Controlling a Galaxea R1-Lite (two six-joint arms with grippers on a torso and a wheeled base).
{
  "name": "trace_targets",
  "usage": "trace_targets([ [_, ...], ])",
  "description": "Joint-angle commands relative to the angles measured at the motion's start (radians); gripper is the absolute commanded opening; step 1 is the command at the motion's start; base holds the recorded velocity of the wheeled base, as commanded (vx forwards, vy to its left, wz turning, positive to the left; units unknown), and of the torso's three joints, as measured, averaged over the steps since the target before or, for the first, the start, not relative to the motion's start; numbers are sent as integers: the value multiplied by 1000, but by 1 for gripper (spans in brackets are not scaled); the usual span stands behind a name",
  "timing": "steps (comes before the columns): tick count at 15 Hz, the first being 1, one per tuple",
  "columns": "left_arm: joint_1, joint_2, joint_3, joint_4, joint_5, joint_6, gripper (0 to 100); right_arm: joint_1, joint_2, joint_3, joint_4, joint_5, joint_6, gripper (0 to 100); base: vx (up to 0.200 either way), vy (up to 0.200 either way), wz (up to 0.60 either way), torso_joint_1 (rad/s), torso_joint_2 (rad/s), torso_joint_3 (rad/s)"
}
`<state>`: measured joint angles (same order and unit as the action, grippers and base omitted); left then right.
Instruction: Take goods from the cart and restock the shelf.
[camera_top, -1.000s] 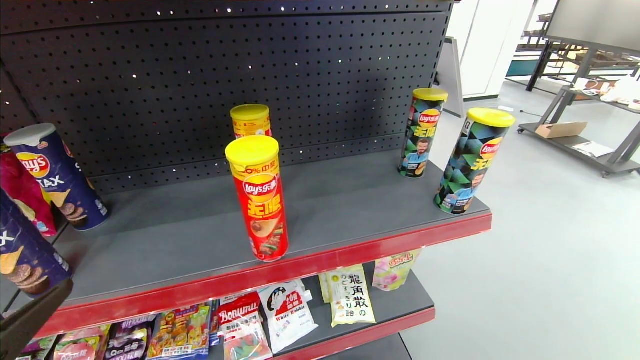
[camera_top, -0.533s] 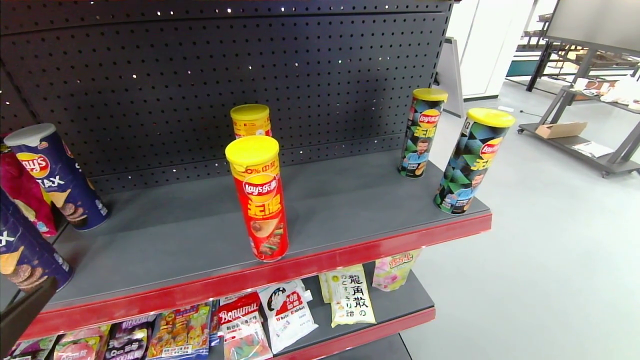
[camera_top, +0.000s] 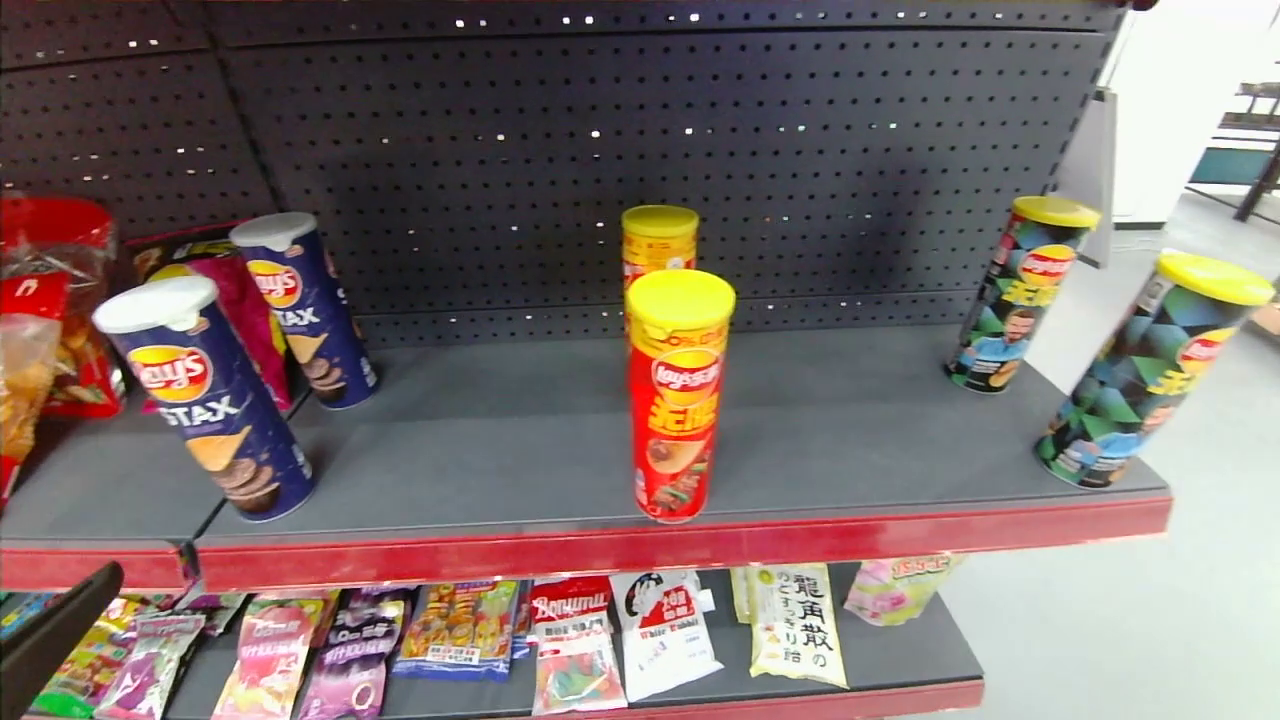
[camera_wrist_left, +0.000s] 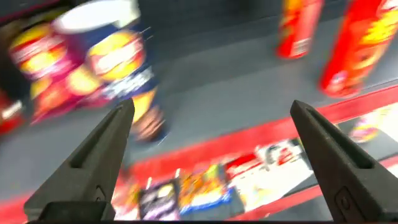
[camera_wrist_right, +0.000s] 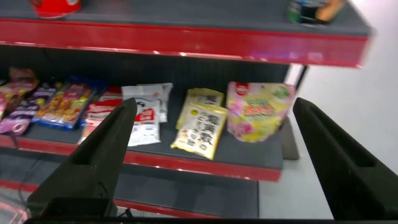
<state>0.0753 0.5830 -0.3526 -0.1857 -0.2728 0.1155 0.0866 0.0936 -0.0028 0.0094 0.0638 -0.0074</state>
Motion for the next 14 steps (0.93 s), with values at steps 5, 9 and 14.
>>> trace_targets([
  [5, 3, -124, 142, 2, 17, -14, 100, -1, 1, 1, 0, 1, 1, 100, 0, 0, 0, 0, 0, 0],
  [9, 3, -316, 307, 3, 47, -13, 100, -1, 1, 1, 0, -1, 1, 100, 0, 0, 0, 0, 0, 0],
  [14, 3, -491, 351, 164, 170, -82, 100, -1, 1, 1, 0, -1, 1, 100, 0, 0, 0, 0, 0, 0],
])
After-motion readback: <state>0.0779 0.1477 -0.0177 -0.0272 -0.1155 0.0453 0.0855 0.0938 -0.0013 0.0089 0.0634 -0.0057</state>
